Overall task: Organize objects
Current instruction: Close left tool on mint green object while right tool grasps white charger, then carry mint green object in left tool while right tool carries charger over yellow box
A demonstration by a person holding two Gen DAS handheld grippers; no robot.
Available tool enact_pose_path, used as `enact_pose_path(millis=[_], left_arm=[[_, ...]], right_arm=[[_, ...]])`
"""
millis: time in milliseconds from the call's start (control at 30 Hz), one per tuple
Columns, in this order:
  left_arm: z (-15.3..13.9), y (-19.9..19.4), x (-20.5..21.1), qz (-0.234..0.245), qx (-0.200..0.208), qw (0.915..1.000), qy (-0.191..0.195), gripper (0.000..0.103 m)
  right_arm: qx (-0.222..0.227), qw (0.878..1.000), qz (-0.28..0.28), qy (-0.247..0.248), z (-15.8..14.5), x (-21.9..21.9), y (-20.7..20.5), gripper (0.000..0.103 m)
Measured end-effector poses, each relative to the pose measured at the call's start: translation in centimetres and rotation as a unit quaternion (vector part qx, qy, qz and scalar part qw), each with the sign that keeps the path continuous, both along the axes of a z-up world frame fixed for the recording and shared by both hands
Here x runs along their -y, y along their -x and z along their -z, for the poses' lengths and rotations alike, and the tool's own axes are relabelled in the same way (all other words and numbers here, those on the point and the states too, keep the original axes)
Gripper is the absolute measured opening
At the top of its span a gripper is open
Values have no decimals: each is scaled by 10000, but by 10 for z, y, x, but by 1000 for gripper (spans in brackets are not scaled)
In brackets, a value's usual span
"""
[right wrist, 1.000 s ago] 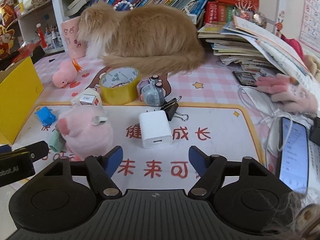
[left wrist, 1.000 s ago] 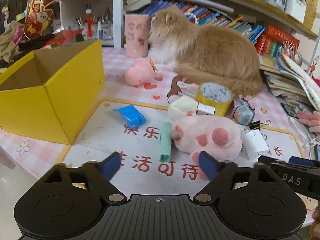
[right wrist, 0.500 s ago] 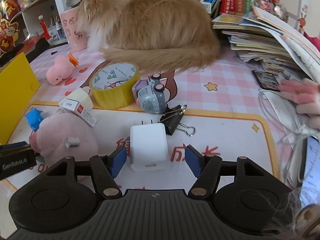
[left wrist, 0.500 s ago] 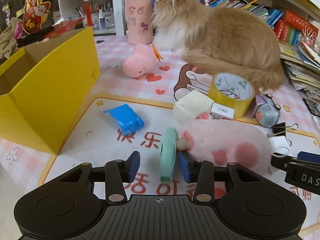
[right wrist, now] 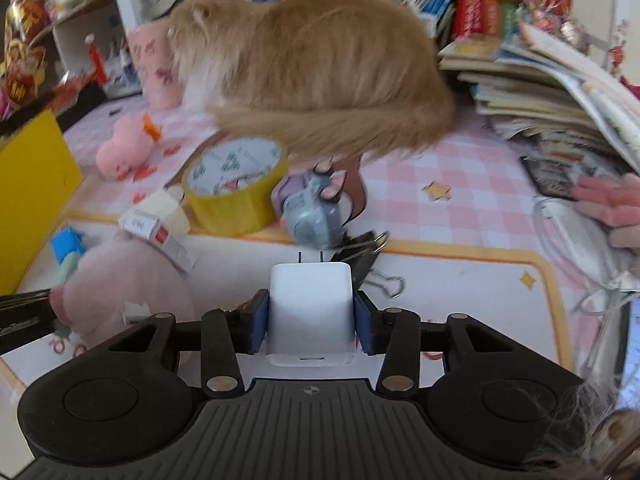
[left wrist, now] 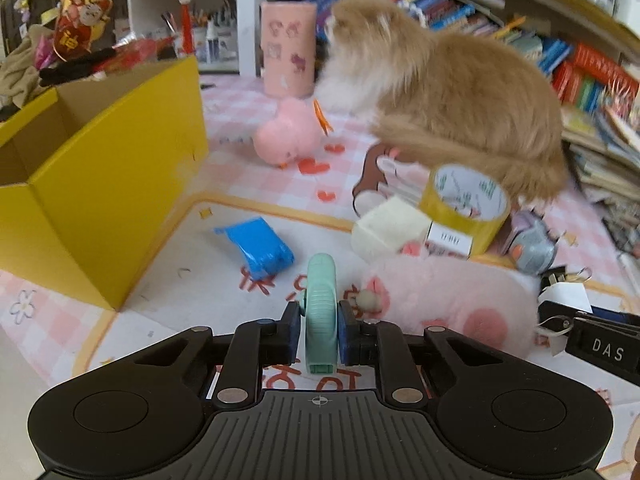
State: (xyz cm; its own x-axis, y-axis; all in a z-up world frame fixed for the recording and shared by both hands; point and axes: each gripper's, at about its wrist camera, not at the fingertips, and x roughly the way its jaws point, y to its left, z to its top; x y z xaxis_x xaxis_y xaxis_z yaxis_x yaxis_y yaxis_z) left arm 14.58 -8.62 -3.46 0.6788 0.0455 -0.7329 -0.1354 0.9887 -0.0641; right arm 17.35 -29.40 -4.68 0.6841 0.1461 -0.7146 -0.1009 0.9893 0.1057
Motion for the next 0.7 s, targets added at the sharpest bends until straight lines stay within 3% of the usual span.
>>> enact_pose_path(millis=[267,700], left_arm=[[-17,31,-14,186,296,9990,293,17],[-16,86,-81,1378,327,9877,668,17]], right_arm=[[118,9996,223,-128,-21,-1,30,41],[-55,9950,991,74,-23,-76,126,41]])
